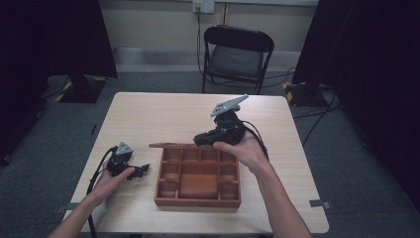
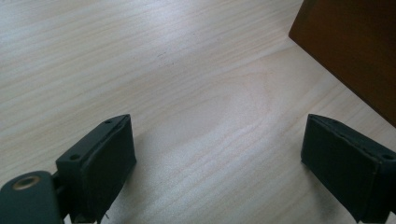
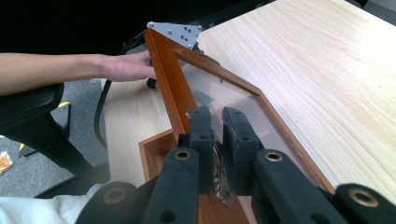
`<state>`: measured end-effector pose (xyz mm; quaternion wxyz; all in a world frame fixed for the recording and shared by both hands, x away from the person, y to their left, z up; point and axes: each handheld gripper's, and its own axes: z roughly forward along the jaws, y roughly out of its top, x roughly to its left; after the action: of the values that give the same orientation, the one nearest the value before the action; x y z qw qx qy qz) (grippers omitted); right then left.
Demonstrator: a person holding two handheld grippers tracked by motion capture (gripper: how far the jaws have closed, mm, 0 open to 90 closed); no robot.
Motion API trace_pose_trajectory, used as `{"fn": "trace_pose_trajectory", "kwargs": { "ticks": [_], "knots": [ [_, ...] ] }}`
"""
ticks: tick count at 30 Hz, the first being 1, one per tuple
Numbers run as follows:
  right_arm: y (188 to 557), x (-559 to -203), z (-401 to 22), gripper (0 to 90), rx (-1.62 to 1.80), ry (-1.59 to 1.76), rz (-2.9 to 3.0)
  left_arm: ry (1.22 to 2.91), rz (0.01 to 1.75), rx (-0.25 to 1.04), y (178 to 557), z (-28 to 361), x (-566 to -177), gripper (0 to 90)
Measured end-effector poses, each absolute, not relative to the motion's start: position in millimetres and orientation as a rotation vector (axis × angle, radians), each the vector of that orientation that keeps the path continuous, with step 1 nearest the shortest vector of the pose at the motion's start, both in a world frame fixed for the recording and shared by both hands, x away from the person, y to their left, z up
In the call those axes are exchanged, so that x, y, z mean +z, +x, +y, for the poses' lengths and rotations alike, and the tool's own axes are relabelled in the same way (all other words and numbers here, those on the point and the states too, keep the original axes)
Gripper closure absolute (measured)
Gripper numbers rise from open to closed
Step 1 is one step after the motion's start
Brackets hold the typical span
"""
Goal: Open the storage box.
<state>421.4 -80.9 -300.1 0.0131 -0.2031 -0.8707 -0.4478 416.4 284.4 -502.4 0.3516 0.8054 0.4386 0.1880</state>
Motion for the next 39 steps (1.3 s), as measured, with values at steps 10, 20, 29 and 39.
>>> {"fn": "trace_pose_trajectory", "kwargs": {
  "ticks": [10, 20, 29, 39],
  "knots": [
    [418.4, -301.8, -80.9, 83.2, -1.404, -0.626, -2.721, 2.083, 1.138, 0.488, 416.3, 284.2, -502.5, 9.0],
    [418.3, -301.8, -81.0, 83.2, -1.406, -0.625, -2.722, 2.085, 1.136, 0.489, 416.4, 284.4, -502.4, 9.1],
    [418.2, -301.9, -81.6, 83.2, -1.405, -0.624, -2.721, 2.083, 1.137, 0.487, 416.3, 284.3, -502.5, 9.1],
    [418.5, -301.8, -81.9, 83.2, -1.407, -0.620, -2.723, 2.084, 1.136, 0.486, 416.3, 284.3, -502.4, 9.0]
  ]
}}
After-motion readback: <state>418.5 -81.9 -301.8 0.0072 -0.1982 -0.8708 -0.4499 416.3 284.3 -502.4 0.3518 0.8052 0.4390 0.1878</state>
